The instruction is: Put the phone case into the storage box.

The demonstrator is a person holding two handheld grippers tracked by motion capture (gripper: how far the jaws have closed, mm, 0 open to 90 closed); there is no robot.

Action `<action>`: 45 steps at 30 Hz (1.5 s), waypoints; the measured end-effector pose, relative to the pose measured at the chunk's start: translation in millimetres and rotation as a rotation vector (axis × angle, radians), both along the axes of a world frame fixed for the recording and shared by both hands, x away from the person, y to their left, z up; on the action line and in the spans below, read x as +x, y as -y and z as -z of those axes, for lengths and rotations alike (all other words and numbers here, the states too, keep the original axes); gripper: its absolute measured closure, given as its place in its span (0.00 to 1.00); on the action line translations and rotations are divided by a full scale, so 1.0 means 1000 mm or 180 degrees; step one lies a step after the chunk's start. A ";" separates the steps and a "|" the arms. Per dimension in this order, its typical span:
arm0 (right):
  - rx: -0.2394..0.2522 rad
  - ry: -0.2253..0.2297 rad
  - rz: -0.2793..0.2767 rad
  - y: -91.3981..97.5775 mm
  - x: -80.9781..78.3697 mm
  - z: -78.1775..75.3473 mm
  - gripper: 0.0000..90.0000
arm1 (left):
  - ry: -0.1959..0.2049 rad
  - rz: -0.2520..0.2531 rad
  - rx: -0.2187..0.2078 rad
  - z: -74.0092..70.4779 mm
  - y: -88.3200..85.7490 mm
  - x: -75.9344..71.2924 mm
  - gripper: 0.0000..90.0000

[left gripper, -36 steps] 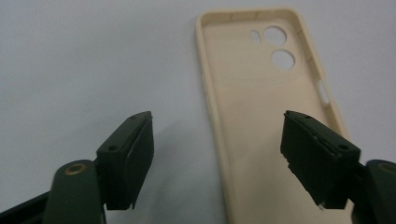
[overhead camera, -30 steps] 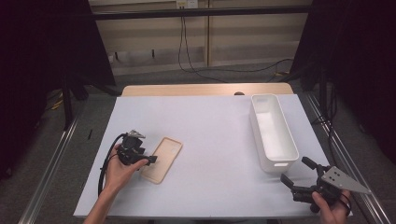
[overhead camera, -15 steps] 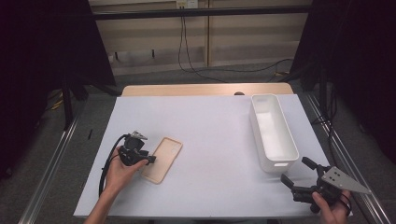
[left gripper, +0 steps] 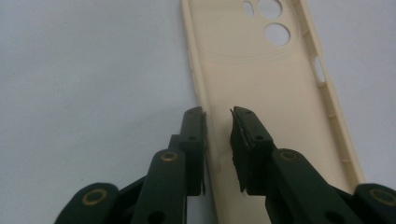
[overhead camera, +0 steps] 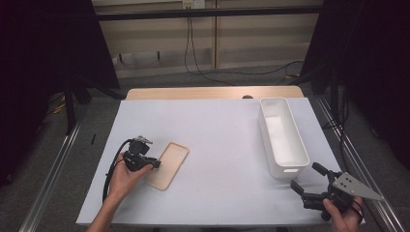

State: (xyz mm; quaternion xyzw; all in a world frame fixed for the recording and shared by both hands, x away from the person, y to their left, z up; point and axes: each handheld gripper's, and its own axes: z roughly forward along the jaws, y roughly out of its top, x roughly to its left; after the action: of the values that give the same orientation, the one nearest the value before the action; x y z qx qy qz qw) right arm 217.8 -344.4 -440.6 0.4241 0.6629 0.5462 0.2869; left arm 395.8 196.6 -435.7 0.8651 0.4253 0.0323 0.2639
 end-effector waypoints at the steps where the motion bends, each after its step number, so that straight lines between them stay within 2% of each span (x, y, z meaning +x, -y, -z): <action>1: -0.0002 0.0002 -0.0001 0.000 0.000 0.000 0.00 | 0.0004 -0.0014 0.0002 0.000 0.000 0.000 0.83; 7: -0.0003 0.0001 0.0002 0.000 0.000 0.000 0.00 | -0.0009 -0.0064 -0.0017 0.000 0.000 0.001 0.88; 10: -0.0011 0.0002 -0.0002 0.000 0.001 0.000 0.00 | 0.0028 -0.0084 0.0004 0.000 -0.001 0.001 0.94; 21: -0.0020 -0.0004 -0.0016 0.000 0.001 0.000 0.00 | 0.0058 -0.0104 0.0026 0.000 0.000 0.000 0.96; 24: -0.0022 -0.0004 -0.0021 0.000 0.000 0.000 0.00 | 0.0040 -0.0108 -0.0021 0.001 -0.002 0.001 0.96; 30: -0.0018 -0.0005 -0.0016 0.000 0.001 0.000 0.00 | 0.0113 -0.0099 0.0054 0.000 0.001 -0.002 0.97; 34: -0.0020 -0.0002 -0.0025 0.000 0.000 0.000 0.00 | 0.0228 -0.0086 0.0113 0.000 0.004 -0.005 0.97; 45: -0.0002 -0.0005 -0.0006 0.000 0.000 0.000 0.00 | 0.0219 -0.0146 0.0003 0.001 0.002 -0.006 0.97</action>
State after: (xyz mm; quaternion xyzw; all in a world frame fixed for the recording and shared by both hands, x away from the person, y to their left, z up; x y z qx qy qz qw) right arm 217.9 -344.6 -440.8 0.4237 0.6638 0.5459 0.2860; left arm 389.5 194.8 -436.6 0.8536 0.4357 0.0683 0.2772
